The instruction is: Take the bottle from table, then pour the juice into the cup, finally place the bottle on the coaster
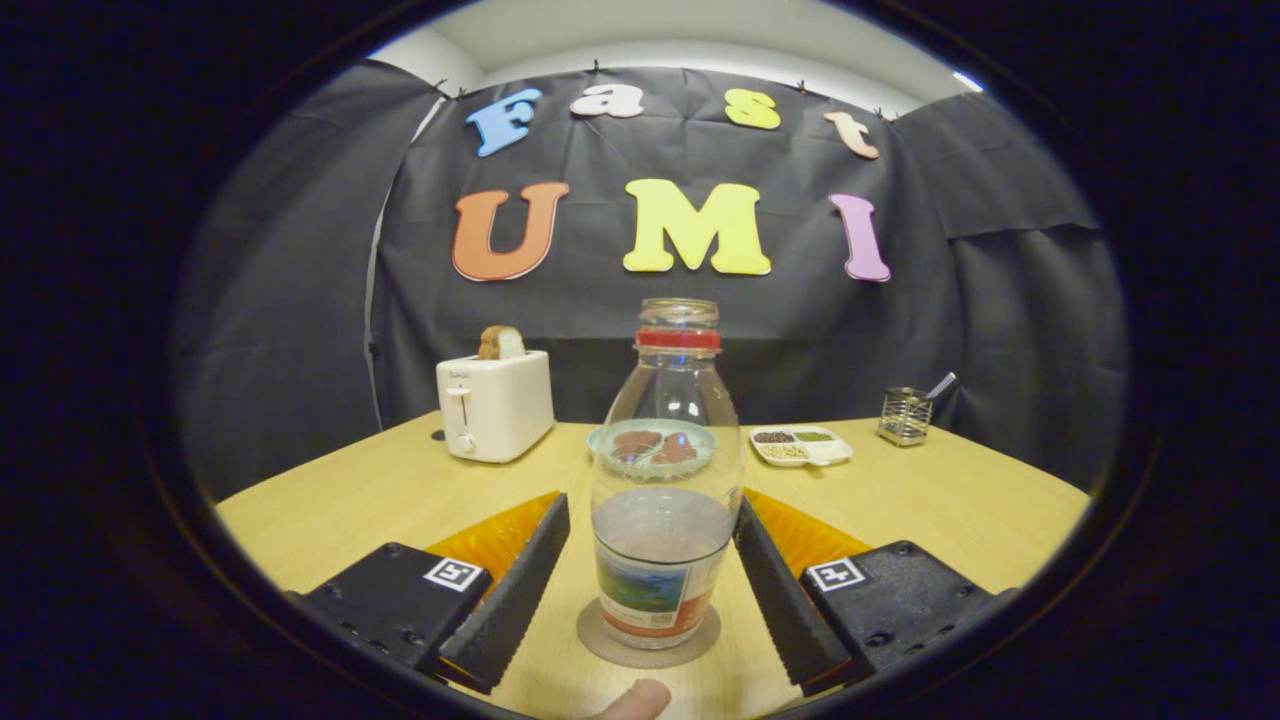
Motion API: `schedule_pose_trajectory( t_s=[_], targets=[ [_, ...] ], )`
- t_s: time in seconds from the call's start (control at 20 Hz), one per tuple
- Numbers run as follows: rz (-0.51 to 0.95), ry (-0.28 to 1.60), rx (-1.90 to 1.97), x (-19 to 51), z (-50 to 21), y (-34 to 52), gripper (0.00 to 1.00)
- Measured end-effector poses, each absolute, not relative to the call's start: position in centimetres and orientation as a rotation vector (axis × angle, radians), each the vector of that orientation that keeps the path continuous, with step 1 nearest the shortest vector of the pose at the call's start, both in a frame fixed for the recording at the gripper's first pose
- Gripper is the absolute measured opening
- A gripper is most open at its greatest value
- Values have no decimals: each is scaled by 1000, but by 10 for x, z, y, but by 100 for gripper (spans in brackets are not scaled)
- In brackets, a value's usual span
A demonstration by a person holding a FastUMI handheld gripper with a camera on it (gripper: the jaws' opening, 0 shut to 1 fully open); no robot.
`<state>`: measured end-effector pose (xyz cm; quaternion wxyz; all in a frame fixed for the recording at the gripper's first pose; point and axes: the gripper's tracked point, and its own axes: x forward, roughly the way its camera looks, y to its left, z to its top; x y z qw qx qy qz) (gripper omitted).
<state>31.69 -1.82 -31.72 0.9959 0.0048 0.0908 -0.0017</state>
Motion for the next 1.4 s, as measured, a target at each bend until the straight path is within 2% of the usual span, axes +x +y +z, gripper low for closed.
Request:
schedule_pose_trajectory(
  t_s=[0.4,0.55,0.75,0.95,1.4],
  targets=[
    [6,116,30,281,-249,-20,100],
    [-35,86,47,259,-225,-42,100],
    [24,52,100,234,-193,-45,100],
    [20,18,57,206,-158,-56,100],
    [58,91,12,145,-125,-50,100]
  ],
)
